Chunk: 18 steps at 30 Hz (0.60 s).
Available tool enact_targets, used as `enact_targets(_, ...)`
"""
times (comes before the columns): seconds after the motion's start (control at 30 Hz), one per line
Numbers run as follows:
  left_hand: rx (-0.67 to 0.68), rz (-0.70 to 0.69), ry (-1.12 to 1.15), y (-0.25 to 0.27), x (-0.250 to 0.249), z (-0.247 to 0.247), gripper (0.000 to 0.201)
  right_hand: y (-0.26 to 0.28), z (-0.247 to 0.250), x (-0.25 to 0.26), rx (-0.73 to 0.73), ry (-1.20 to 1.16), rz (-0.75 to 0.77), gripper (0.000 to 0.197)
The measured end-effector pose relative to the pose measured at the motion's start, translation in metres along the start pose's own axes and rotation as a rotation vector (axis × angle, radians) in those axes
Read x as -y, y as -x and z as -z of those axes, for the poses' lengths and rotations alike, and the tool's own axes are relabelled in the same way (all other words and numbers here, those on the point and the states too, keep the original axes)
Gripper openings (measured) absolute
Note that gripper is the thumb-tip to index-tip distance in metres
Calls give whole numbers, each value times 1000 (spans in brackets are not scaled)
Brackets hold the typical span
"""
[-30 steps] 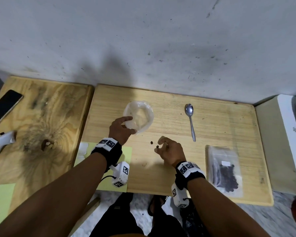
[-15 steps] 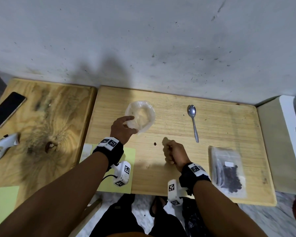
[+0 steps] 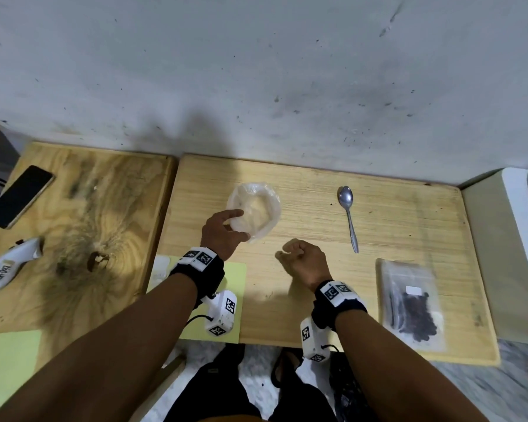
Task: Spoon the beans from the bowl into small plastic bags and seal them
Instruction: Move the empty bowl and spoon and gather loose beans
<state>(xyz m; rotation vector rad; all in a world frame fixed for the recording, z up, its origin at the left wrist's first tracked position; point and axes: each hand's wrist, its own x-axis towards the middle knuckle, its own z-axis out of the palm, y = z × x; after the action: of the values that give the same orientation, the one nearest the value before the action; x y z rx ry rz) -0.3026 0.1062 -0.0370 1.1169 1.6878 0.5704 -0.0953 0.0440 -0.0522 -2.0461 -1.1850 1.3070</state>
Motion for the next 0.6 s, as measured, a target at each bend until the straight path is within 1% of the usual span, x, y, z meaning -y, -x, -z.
enact_targets(0.07,2,9,8,1,2,2,52,-5,-8,-7,11,118,24,16)
enact_targets(0.1,5,7,11,1,2,3,52,-7,-10,-9,2,171,30,17)
enact_targets(0.2,7,1,16,1,1,6,51,-9,-14,-10,-42,310,78,11)
enact_targets(0.27,10,2,20,0,0,8,52,-9,-14,-10,-34,344,120,7)
enact_targets(0.37,13,9,26,-1,0,10,52,-8,-12,-8,9,375,144,9)
enact_targets(0.4,16,12,30,-2,0,10,52,-8,-12,-7,24,343,141,9)
enact_targets(0.43,18,14,34,-3,0,10,52,-6,-13,-4,39,263,123,11)
enact_targets(0.47,21,14,39,-3,-1,10,52,-6,-13,-2,45,125,82,15)
enact_targets(0.53,28,14,44,-4,-3,10,52,-3,-10,4,52,-230,-94,28)
enact_targets(0.6,36,20,52,-5,-6,10,52,1,-2,10,103,-614,-274,28)
